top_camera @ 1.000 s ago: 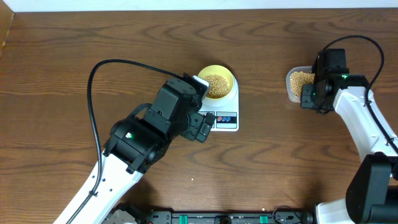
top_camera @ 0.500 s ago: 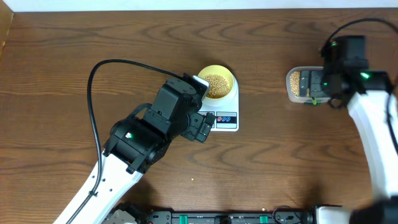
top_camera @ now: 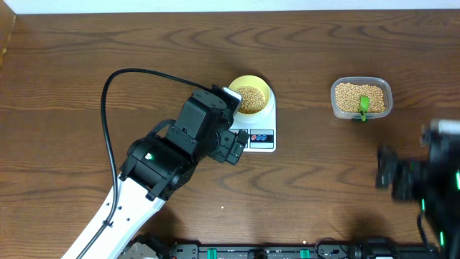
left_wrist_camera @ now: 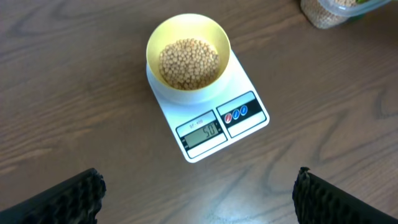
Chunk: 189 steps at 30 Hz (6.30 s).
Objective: Scoop item into bowl and weigh 50g on scale
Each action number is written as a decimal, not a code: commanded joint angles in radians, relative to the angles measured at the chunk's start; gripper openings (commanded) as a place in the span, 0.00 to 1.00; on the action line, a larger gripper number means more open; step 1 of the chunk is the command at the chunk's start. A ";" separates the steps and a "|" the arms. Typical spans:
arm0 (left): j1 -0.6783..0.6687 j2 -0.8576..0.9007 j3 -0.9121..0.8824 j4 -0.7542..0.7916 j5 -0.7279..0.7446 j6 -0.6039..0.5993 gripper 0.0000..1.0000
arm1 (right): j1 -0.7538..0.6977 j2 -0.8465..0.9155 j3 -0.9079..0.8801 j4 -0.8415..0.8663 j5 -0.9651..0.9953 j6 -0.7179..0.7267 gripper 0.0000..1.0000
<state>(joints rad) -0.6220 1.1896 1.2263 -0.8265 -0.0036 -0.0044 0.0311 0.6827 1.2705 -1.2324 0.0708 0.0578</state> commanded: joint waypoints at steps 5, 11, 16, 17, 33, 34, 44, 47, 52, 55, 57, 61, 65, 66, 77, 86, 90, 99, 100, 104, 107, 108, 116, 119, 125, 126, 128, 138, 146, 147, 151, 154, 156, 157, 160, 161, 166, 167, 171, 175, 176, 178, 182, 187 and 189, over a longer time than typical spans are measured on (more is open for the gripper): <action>0.004 0.005 0.012 0.000 -0.008 -0.016 0.99 | 0.018 -0.291 -0.336 0.191 -0.002 0.077 0.99; 0.004 0.005 0.012 0.000 -0.008 -0.016 0.99 | 0.017 -0.482 -0.665 0.510 0.071 0.076 0.99; 0.004 0.005 0.012 0.000 -0.008 -0.016 0.99 | 0.018 -0.549 -0.901 0.750 0.061 0.077 0.99; 0.004 0.005 0.012 0.000 -0.008 -0.016 0.99 | 0.018 -0.550 -0.935 0.799 0.057 0.076 0.99; 0.004 0.005 0.012 0.000 -0.008 -0.016 0.99 | 0.017 -0.549 -1.266 1.179 -0.092 -0.037 0.99; 0.004 0.005 0.012 0.000 -0.008 -0.016 0.99 | 0.017 -0.549 -1.265 1.173 -0.088 -0.038 0.99; 0.004 0.005 0.012 0.000 -0.008 -0.016 0.99 | 0.018 -0.545 -1.265 1.157 -0.100 -0.041 0.99; 0.004 0.005 0.012 0.000 -0.008 -0.016 0.99 | 0.017 -0.520 -1.265 1.157 -0.096 -0.041 0.99; 0.004 0.005 0.012 0.000 -0.008 -0.016 0.99 | 0.017 -0.469 -1.265 1.158 -0.096 -0.040 0.99; 0.004 0.005 0.012 0.000 -0.008 -0.016 0.99 | 0.017 -0.444 -1.265 1.158 -0.097 -0.040 0.99; 0.004 0.005 0.012 0.000 -0.008 -0.016 0.99 | 0.017 -0.435 -1.265 1.158 -0.096 -0.040 0.99; 0.004 0.005 0.012 0.000 -0.008 -0.016 0.99 | 0.017 -0.427 -1.265 1.158 -0.096 -0.040 0.99; 0.004 0.005 0.012 0.000 -0.008 -0.016 0.99 | 0.017 -0.427 -1.265 1.158 -0.096 -0.040 0.99; 0.004 0.005 0.012 0.000 -0.008 -0.016 0.99 | 0.017 -0.427 -1.265 1.158 -0.096 -0.040 0.99; 0.004 0.005 0.012 -0.003 -0.008 -0.016 0.99 | 0.017 -0.427 -1.265 1.158 -0.097 -0.040 0.99; 0.009 -0.088 0.012 0.044 -0.017 0.000 0.99 | 0.017 -0.427 -1.265 1.158 -0.096 -0.040 0.99; 0.079 -0.232 0.012 0.097 -0.032 0.000 0.99 | 0.017 -0.427 -1.265 1.158 -0.097 -0.040 0.99; 0.294 -0.554 -0.074 0.135 -0.031 0.000 0.99 | 0.017 -0.427 -1.265 1.158 -0.097 -0.040 0.99; 0.315 -0.588 -0.106 0.143 -0.031 0.000 0.99 | 0.017 -0.427 -1.265 1.158 -0.096 -0.040 0.99; 0.405 -0.728 -0.291 0.266 -0.031 -0.001 0.99 | 0.017 -0.427 -1.265 1.158 -0.097 -0.040 0.99; 0.471 -0.826 -0.457 0.428 -0.003 -0.001 0.99 | 0.017 -0.427 -1.265 1.158 -0.096 -0.040 0.99; 0.490 -0.854 -0.509 0.482 0.012 -0.001 0.99 | 0.017 -0.427 -1.265 1.158 -0.096 -0.040 0.99; 0.613 -1.015 -0.830 0.745 0.165 -0.021 0.99 | 0.017 -0.427 -1.265 1.158 -0.097 -0.040 0.99; 0.641 -1.050 -0.901 0.758 0.204 -0.035 0.99 | 0.017 -0.427 -1.265 1.158 -0.097 -0.040 0.99; 0.672 -1.094 -0.999 0.769 0.262 -0.043 0.99 | 0.017 -0.427 -1.265 1.158 -0.096 -0.040 0.99; 0.671 -1.103 -1.012 0.769 0.262 -0.043 0.99 | 0.017 -0.427 -1.265 1.158 -0.096 -0.040 0.99; 0.671 -1.120 -1.039 0.769 0.262 -0.043 0.99 | 0.017 -0.427 -1.265 1.158 -0.097 -0.040 0.99; 0.670 -1.188 -1.150 0.783 0.301 -0.046 0.99 | 0.017 -0.427 -1.265 1.158 -0.096 -0.040 0.99; 0.655 -1.188 -1.222 0.780 0.298 -0.045 0.99 | 0.017 -0.427 -1.265 1.158 -0.097 -0.040 0.99; 0.655 -1.188 -1.222 0.780 0.296 -0.045 0.99 | 0.017 -0.427 -1.265 1.158 -0.096 -0.040 0.99; 0.655 -1.188 -1.222 0.780 0.295 -0.046 0.99 | 0.017 -0.427 -1.265 1.158 -0.096 -0.040 0.99; 0.655 -1.188 -1.222 0.781 0.295 -0.046 0.99 | 0.017 -0.427 -1.265 1.158 -0.096 -0.040 0.99; 0.655 -1.187 -1.222 0.781 0.295 -0.046 0.99 | 0.017 -0.427 -1.265 1.158 -0.096 -0.040 0.99; 0.655 -1.186 -1.222 0.781 0.295 -0.046 0.99 | 0.017 -0.427 -1.265 1.158 -0.097 -0.040 0.99; 0.655 -1.186 -1.222 0.781 0.295 -0.046 0.99 | 0.017 -0.427 -1.265 1.158 -0.097 -0.040 0.99; 0.655 -1.186 -1.222 0.781 0.295 -0.046 0.99 | 0.017 -0.427 -1.265 1.158 -0.096 -0.040 0.99; 0.655 -1.186 -1.222 0.781 0.295 -0.046 0.99 | 0.017 -0.427 -1.265 1.158 -0.096 -0.040 0.99; 0.655 -1.186 -1.222 0.781 0.295 -0.046 0.99 | 0.017 -0.427 -1.265 1.158 -0.097 -0.040 0.99; 0.655 -1.186 -1.222 0.781 0.295 -0.046 0.99 | 0.017 -0.427 -1.265 1.158 -0.096 -0.040 0.99; 0.655 -1.186 -1.222 0.781 0.295 -0.046 0.99 | 0.017 -0.427 -1.265 1.158 -0.097 -0.040 0.99; 0.655 -1.186 -1.222 0.781 0.295 -0.046 0.98 | 0.017 -0.427 -1.265 1.158 -0.097 -0.040 0.99; 0.655 -1.186 -1.222 0.781 0.295 -0.046 0.99 | 0.017 -0.427 -1.265 1.158 -0.096 -0.040 0.99; 0.655 -1.186 -1.222 0.781 0.295 -0.046 0.99 | 0.017 -0.427 -1.265 1.158 -0.096 -0.040 0.99; 0.655 -1.186 -1.222 0.781 0.295 -0.046 0.99 | 0.017 -0.427 -1.265 1.158 -0.097 -0.040 0.99; 0.655 -1.186 -1.222 0.781 0.295 -0.046 0.99 | 0.017 -0.427 -1.265 1.158 -0.097 -0.040 0.99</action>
<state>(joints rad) 0.0372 0.0109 0.0330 -0.0322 0.2832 -0.0486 0.0387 0.2550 0.0082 -0.0711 -0.0200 0.0326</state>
